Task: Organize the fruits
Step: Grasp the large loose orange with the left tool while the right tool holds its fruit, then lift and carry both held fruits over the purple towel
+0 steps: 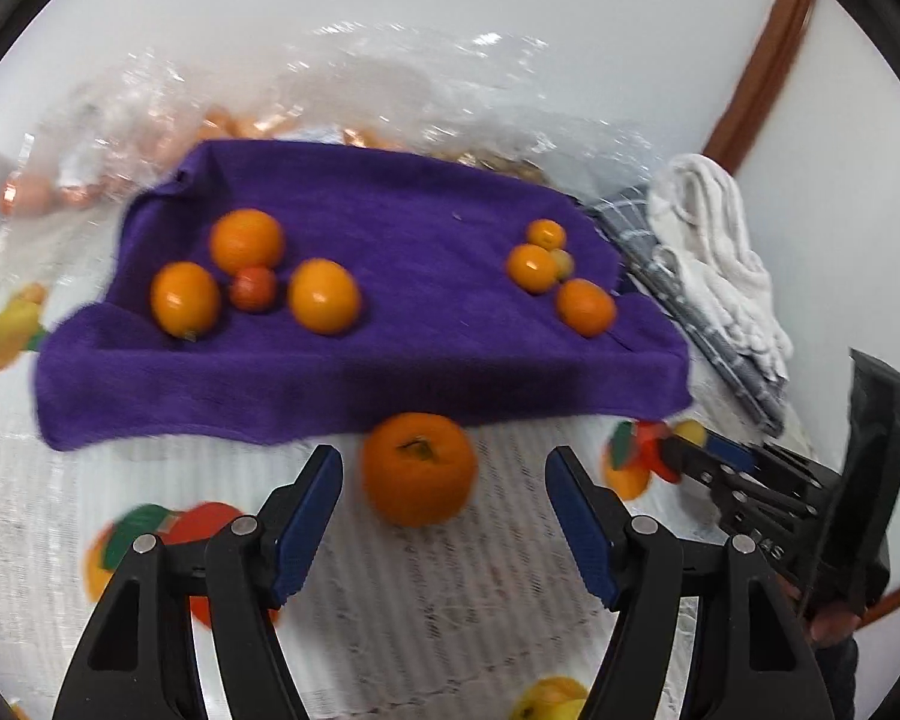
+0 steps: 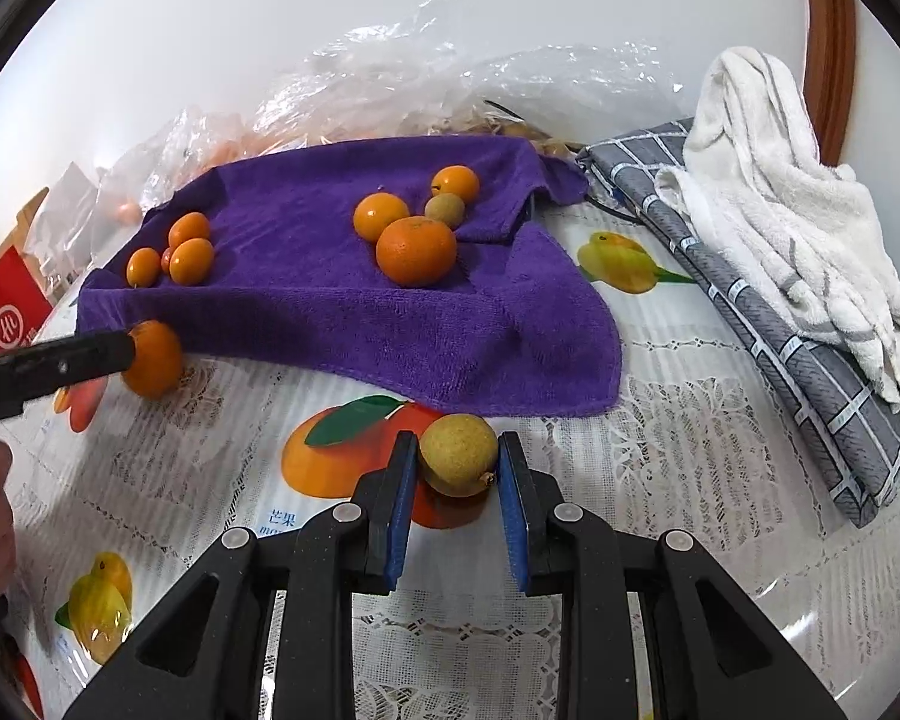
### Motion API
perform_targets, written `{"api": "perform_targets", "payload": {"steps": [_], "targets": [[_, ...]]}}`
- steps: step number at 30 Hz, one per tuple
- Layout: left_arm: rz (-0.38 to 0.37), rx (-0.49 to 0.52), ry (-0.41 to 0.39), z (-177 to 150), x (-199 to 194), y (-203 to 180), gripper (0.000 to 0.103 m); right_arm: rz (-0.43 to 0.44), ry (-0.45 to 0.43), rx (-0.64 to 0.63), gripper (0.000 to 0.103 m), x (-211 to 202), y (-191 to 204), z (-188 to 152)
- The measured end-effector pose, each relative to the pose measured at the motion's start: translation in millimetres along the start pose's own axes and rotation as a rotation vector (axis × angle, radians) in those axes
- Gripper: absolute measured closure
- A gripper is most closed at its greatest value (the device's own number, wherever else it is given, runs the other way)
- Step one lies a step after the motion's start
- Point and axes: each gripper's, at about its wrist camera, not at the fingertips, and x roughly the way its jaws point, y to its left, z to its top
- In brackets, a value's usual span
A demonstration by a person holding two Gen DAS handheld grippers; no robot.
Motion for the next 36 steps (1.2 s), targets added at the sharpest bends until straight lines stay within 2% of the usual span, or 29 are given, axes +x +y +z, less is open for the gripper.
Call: {"api": "perform_targets", "payload": {"steps": [4,6,8,11,16,30,36], "targets": [[0.014,0.021,0.022,-3,10,-7,0.036,0.012,0.0,0.012,0.077,0,-2,0],[0.05,0.038,0.012,-4,12,-9,0.05,0.014,0.0,0.017,0.076,0,-2,1],[0.043,0.038,0.009,-2,11,-7,0.064,0.013,0.0,0.015,0.077,1,-2,1],[0.016,0.006,0.011,-2,11,-1,0.064,0.018,0.001,0.019,0.077,1,-3,1],[0.056,0.008,-0.028,-1,4,0,0.064,0.016,-0.001,0.019,0.077,1,-4,0],[-0.006,0.011,-0.132,1,-25,-5,0.064,0.017,-0.023,0.026,0.077,-3,-2,0],[0.005,-0.01,-0.169,4,-33,0,0.064,0.037,-0.05,0.035,0.076,-9,-4,-2]]}}
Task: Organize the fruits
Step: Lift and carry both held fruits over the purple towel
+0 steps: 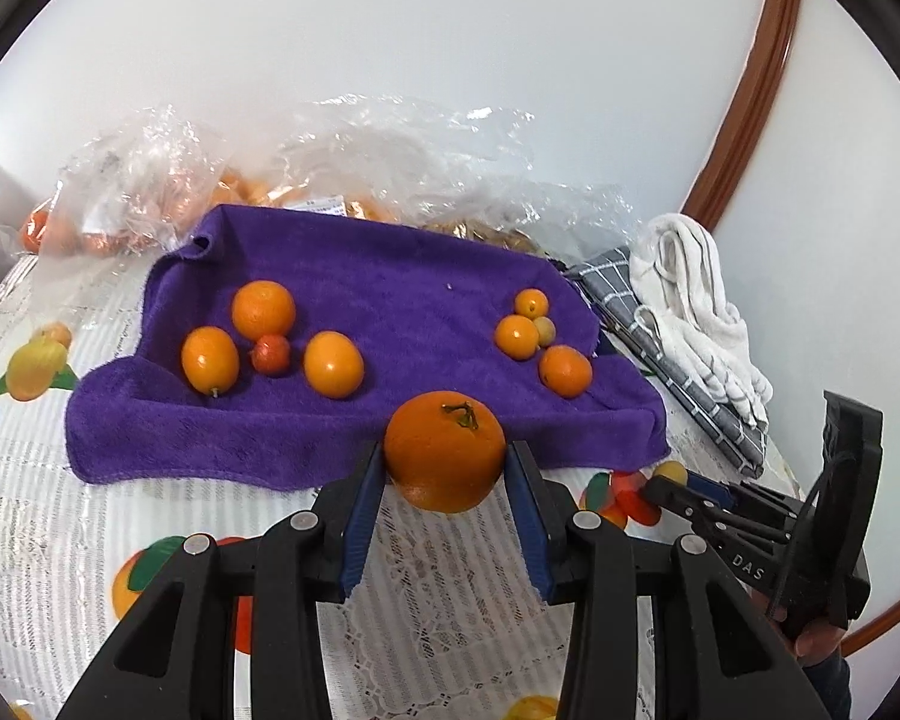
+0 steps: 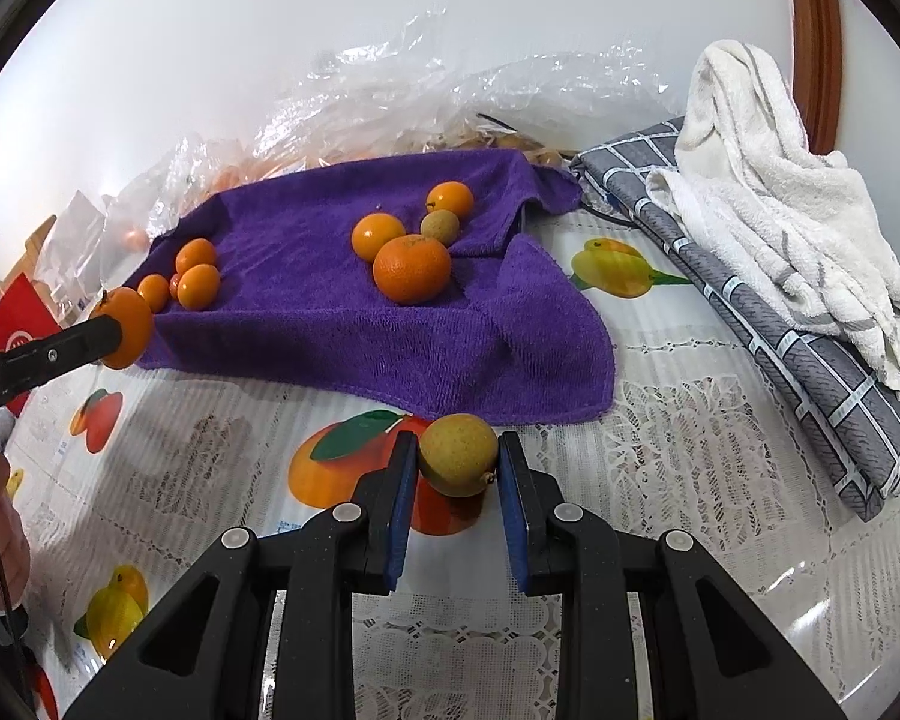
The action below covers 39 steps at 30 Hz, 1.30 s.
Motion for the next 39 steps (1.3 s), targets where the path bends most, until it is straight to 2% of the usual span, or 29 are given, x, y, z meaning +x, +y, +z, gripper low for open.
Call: {"api": "perform_targets", "payload": {"steps": [14,24,39], "targets": [[0.061,-0.047,-0.054,9,-12,16,0.064,0.026,-0.049,0.037,0.077,-10,-7,-2],[0.125,-0.03,-0.083,11,-15,18,0.064,0.03,-0.068,0.061,0.076,-14,-10,-3],[0.142,-0.065,-0.084,12,-13,32,0.064,0.044,-0.065,0.047,0.077,-21,-3,2]]}}
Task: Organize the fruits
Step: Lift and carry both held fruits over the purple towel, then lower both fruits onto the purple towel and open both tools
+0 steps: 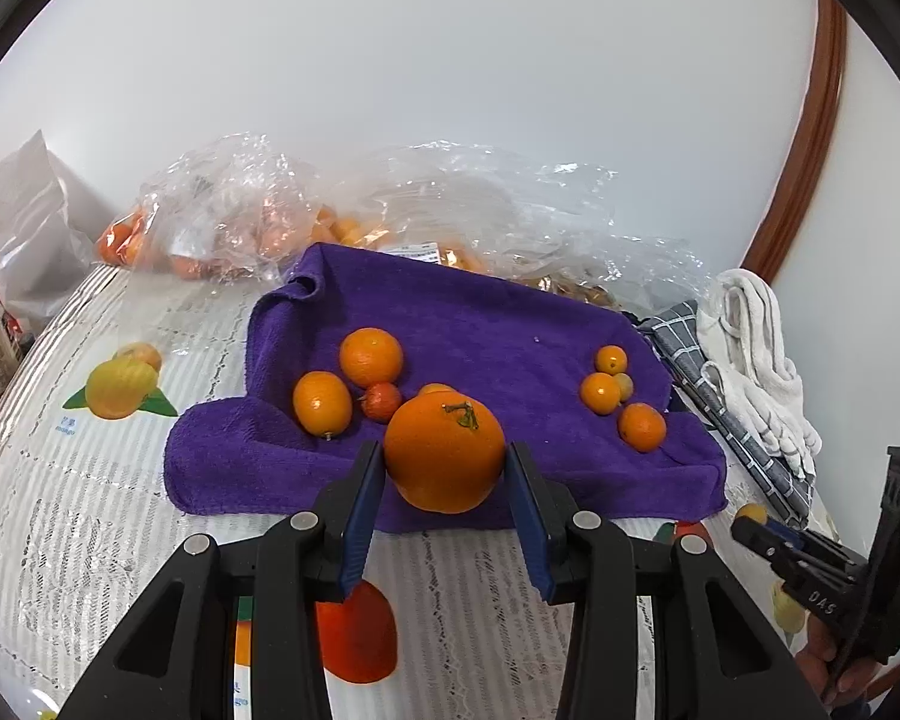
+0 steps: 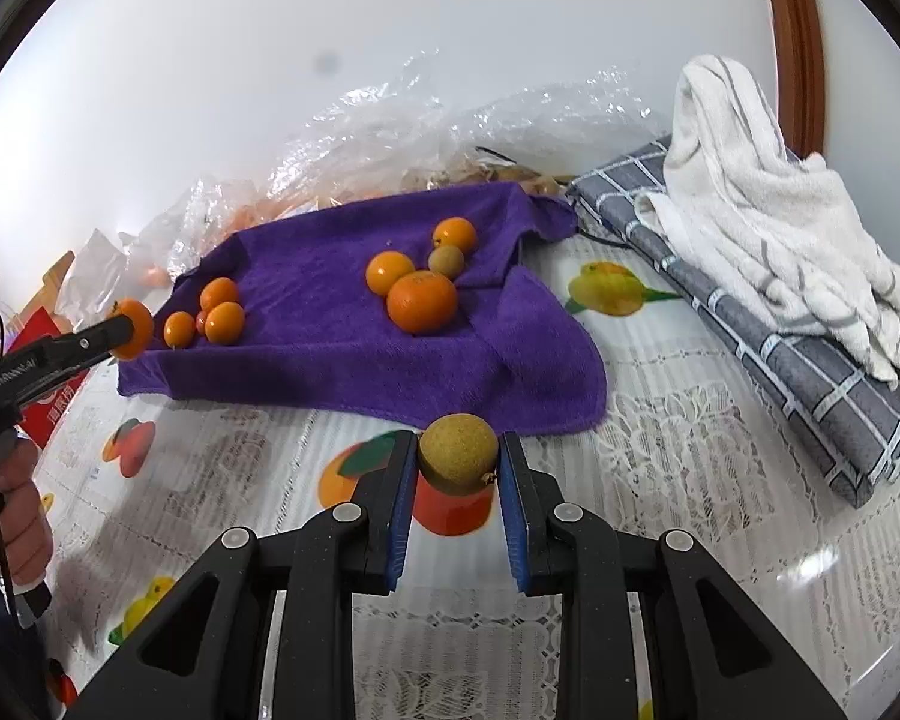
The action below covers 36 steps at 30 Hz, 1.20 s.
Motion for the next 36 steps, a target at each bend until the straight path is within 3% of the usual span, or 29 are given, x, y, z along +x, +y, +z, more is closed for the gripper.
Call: {"api": "perform_targets", "payload": {"steps": [7,16,23,30,36], "targets": [[0.06,-0.02,-0.008,3,3,16,0.064,0.022,-0.004,-0.068,0.076,2,20,20],[0.055,-0.087,-0.015,15,0,36,0.064,0.078,-0.008,-0.091,0.077,22,36,49],[0.059,-0.071,0.013,43,10,25,0.064,0.059,0.076,-0.136,0.077,66,49,79],[0.05,-0.057,0.057,56,34,15,0.064,0.097,0.158,-0.149,0.076,100,58,75],[0.03,-0.001,0.111,54,60,-2,0.064,0.052,0.181,-0.188,0.077,111,62,70]]}}
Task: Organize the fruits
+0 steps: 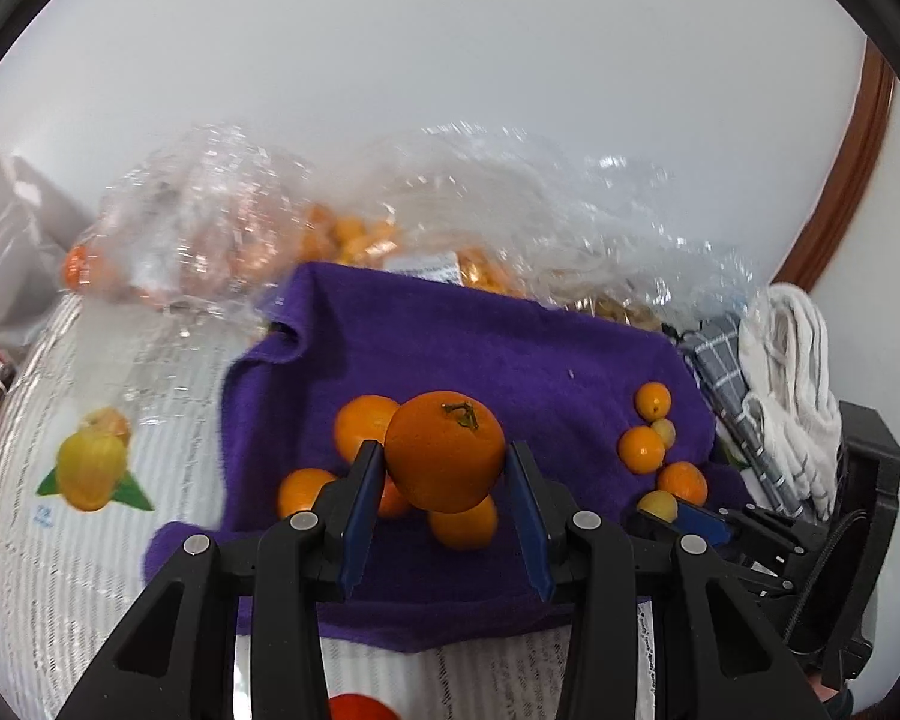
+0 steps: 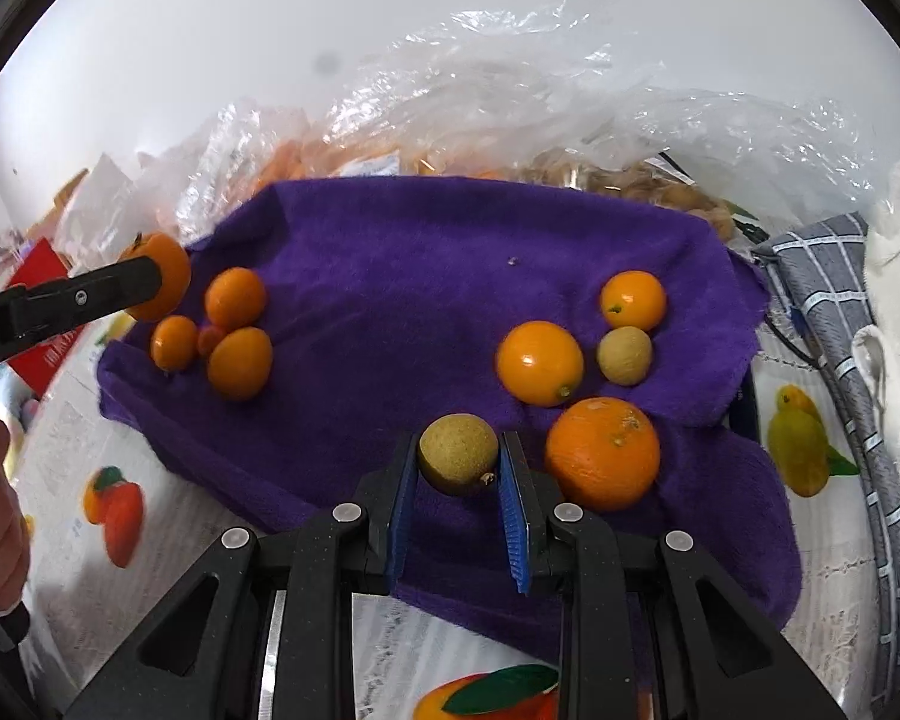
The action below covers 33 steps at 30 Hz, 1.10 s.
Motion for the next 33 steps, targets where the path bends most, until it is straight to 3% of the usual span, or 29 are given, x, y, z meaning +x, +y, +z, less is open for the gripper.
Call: {"api": "perform_targets", "payload": {"steps": [7,17,29,33], "targets": [[0.021,0.015,0.054,8,30,-15,0.064,0.035,0.002,0.044,0.072,-6,-12,-4],[0.078,0.028,0.131,11,61,-25,0.064,0.031,-0.009,0.01,0.067,-19,-13,-8],[0.058,0.023,0.162,4,61,-19,0.064,0.024,-0.013,0.003,0.064,-25,-18,-10],[0.072,0.019,0.168,2,52,-17,0.053,0.025,0.003,0.006,0.064,-25,-16,-9]]}}
